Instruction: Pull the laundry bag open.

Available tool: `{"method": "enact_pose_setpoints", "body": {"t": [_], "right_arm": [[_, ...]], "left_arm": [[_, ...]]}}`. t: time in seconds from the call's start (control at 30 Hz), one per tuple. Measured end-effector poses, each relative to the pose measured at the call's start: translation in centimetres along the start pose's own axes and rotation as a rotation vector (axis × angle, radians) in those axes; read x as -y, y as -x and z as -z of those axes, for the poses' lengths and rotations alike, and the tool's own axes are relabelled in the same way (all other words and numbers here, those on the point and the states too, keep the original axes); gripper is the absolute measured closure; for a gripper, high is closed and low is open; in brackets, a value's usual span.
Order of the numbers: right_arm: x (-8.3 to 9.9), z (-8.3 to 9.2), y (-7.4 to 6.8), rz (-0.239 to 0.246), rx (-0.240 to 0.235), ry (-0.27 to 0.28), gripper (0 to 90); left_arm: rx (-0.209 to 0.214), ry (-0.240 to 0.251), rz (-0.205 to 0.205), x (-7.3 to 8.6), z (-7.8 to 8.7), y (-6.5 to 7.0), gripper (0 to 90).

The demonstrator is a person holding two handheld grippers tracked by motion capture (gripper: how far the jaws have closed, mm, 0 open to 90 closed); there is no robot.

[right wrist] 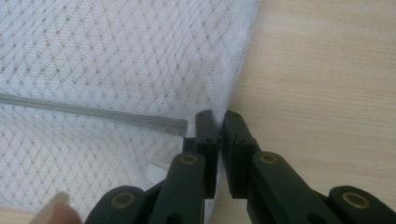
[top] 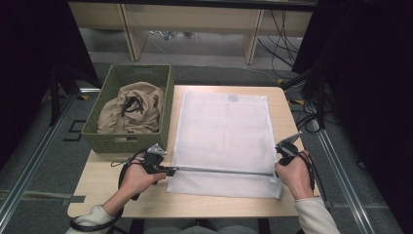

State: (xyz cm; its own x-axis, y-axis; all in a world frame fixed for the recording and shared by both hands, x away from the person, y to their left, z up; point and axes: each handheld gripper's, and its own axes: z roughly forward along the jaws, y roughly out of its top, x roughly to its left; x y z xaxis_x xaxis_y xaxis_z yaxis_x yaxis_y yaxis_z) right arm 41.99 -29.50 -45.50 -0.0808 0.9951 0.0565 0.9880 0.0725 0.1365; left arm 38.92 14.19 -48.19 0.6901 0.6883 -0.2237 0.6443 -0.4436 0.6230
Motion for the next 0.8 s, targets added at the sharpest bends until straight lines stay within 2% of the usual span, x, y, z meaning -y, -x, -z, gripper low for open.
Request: {"method": "enact_pose_setpoints", "body": {"t": [0.03, 0.1, 0.13, 0.17, 0.2, 0.23, 0.27, 0.3, 0.33, 0.37, 0.4, 0.43, 0.5, 0.57, 0.6, 0.67, 0.7, 0.73, 0.77, 0.8], "right_arm": [[0.0, -0.1, 0.1, 0.032, 0.0, 0.007, 86.7], [-0.1, -0.1, -0.1, 0.007, -0.003, 0.0, 86.8], [-0.1, -0.1, 0.0, 0.02, -0.01, 0.01, 86.8], [-0.1, -0.1, -0.2, 0.01, 0.007, -0.002, 86.8], [-0.1, -0.1, 0.0, 0.029, 0.023, -0.004, 86.8], [-0.1, -0.1, 0.1, 0.027, 0.011, 0.014, 86.8], [-0.1, -0.1, 0.2, 0.023, -0.003, -0.007, 86.8], [-0.1, -0.1, 0.2, 0.015, -0.007, -0.008, 86.8], [-0.1, -0.1, 0.1, 0.02, 0.01, 0.008, 86.8], [-0.1, -0.1, 0.1, 0.022, 0.006, 0.003, 86.8], [-0.2, -0.1, -0.1, -0.009, 0.014, -0.014, 86.8], [-0.2, -0.1, 0.1, 0.005, 0.017, -0.006, 86.8], [-0.2, -0.1, 0.1, 0.003, 0.01, -0.017, 86.8], [-0.2, -0.2, 0.1, 0.003, 0.005, -0.015, 86.8], [-0.1, -0.2, -0.1, 0.004, 0.017, -0.018, 86.8], [-0.2, -0.1, -0.3, -0.017, 0.005, -0.021, 86.7], [-0.2, -0.3, 0.0, 0.025, -0.001, -0.004, 86.7], [-0.2, -0.3, -0.2, 0.016, 0.002, -0.012, 86.7], [-0.2, -0.3, -0.2, 0.029, 0.005, -0.015, 86.6], [-0.2, -0.4, -0.3, 0.03, 0.015, -0.009, 86.4]], "left_arm": [[-0.006, -0.014, -0.001, 0.1, 0.1, -0.1, 86.7], [0.001, 0.004, 0.014, 0.3, 0.1, -0.2, 86.7], [0.003, -0.01, 0.0, 0.3, 0.2, -0.2, 86.7], [-0.021, -0.011, -0.007, 0.4, 0.3, -0.3, 86.7], [-0.026, -0.006, -0.001, 0.5, 0.4, -0.5, 86.7], [-0.017, 0.0, 0.018, 0.6, 0.6, -0.6, 86.7], [-0.012, -0.001, 0.026, 0.7, 0.7, -0.7, 86.7], [-0.025, -0.003, 0.021, 0.8, 0.8, -0.8, 86.7], [-0.023, -0.002, 0.019, 0.8, 0.9, -0.8, 86.7], [-0.039, 0.004, 0.029, 0.8, 0.9, -0.9, 86.7], [-0.036, 0.002, 0.025, 0.8, 1.0, -1.1, 86.7], [-0.031, -0.005, 0.023, 0.9, 1.2, -1.3, 86.7], [-0.027, 0.009, 0.045, 1.1, 1.2, -1.3, 86.7], [-0.029, -0.003, 0.04, 1.2, 1.2, -1.4, 86.7], [-0.03, -0.007, 0.041, 1.3, 1.2, -1.5, 86.7], [-0.04, -0.007, 0.05, 1.5, 1.0, -1.6, 86.7], [-0.043, -0.015, 0.034, 1.6, 0.9, -1.5, 86.7], [-0.055, -0.025, 0.03, 1.6, 0.7, -1.3, 86.6], [-0.062, -0.037, 0.01, 1.6, 0.7, -1.3, 86.5], [-0.076, -0.03, 0.003, 1.6, 0.5, -1.1, 86.4]]}}
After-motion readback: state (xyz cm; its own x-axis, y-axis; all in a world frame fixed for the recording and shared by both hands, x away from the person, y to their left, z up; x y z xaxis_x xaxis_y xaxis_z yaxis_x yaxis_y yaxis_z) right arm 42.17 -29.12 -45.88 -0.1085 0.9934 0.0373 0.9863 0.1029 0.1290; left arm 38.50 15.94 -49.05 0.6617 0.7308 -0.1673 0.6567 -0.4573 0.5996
